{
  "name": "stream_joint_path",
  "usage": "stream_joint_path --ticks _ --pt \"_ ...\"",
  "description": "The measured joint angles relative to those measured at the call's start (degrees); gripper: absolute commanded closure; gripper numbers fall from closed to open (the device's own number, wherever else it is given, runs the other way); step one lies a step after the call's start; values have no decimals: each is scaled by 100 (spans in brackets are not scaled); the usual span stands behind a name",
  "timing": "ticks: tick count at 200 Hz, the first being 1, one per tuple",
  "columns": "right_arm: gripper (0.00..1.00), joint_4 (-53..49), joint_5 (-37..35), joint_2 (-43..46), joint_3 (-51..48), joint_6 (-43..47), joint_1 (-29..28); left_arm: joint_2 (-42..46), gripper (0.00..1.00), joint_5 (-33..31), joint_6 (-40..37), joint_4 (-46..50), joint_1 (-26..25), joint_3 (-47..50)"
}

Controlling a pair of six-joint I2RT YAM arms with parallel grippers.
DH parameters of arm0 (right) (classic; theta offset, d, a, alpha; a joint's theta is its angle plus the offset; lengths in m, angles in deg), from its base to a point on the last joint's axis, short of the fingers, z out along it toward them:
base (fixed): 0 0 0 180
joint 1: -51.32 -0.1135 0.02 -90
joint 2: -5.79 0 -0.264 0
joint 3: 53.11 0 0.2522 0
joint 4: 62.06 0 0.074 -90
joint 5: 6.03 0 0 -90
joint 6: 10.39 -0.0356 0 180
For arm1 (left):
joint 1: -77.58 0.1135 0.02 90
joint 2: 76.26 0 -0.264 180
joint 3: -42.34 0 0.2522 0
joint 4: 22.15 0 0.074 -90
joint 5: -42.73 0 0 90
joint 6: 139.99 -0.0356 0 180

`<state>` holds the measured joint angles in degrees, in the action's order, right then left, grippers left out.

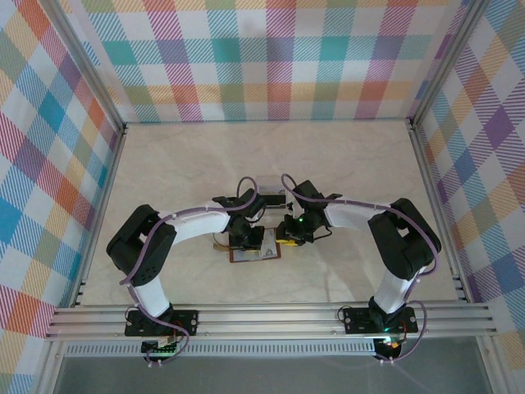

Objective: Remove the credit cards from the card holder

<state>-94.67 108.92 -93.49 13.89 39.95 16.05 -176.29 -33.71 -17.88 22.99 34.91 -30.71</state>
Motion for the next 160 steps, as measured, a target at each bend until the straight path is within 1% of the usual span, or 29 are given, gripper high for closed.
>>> stream_joint_path --ticks 37,57,105,160 --pt "72 203 136 -44 -26 -4 0 0 97 -15 0 0 0 0" --pt "69 345 271 -68 -76 -22 0 0 98 -28 0 0 0 0" --pt "67 476 417 -140 -90 -22 0 -35 97 -72 -2 -4 0 0" --pt "67 586 501 -214 -101 -24 0 -72 88 -72 -17 2 0 -17"
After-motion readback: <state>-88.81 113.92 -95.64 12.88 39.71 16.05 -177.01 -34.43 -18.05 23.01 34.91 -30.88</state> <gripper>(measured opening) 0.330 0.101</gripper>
